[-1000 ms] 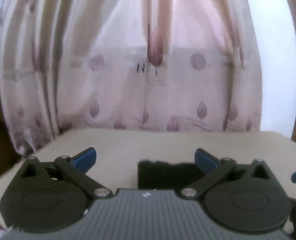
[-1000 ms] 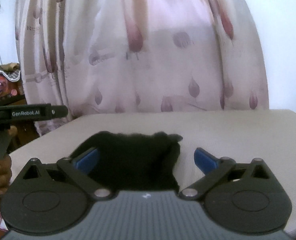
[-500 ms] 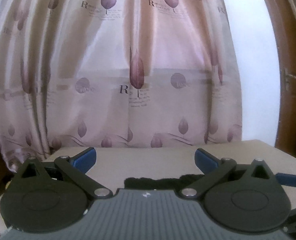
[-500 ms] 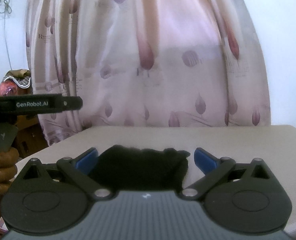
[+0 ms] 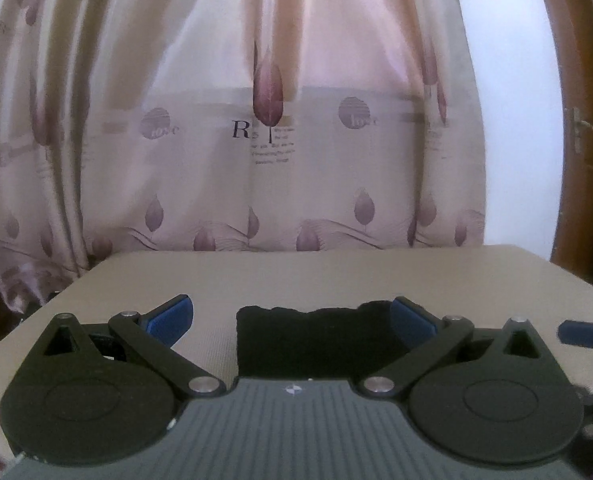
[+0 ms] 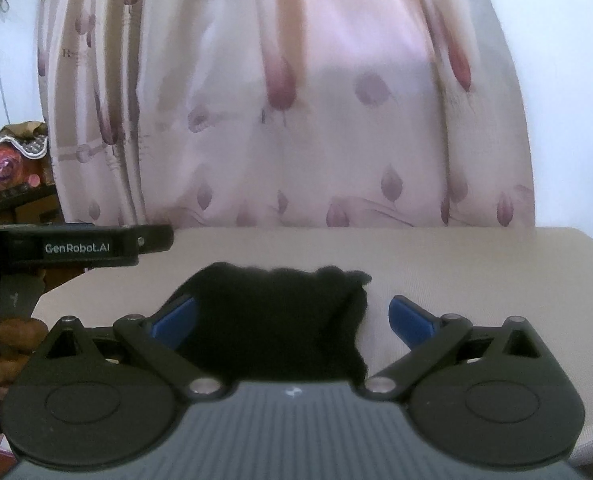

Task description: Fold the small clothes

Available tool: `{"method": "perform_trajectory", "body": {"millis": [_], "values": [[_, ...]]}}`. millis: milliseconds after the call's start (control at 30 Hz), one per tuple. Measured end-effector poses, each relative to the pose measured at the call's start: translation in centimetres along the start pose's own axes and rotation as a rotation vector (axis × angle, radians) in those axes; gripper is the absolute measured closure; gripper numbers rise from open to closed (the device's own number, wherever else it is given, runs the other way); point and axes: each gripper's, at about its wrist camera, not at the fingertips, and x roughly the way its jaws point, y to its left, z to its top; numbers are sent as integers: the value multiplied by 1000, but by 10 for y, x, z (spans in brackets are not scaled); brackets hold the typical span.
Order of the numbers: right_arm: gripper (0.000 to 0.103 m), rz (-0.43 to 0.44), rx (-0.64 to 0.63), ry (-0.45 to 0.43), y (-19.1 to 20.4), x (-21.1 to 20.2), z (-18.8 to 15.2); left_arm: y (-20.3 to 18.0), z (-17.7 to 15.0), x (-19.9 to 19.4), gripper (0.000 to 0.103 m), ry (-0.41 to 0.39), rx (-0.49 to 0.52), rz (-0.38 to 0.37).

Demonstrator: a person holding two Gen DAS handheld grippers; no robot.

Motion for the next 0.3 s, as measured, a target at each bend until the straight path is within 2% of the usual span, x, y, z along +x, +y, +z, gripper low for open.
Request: {"method": "perform_trajectory", "body": {"millis": [100, 300], "values": [[0, -7, -2, 6, 0, 2, -1, 3, -5, 3, 0, -2, -16, 24], [0, -59, -32, -9, 4, 3, -3, 8, -6, 8, 0, 14, -42, 24]]}}
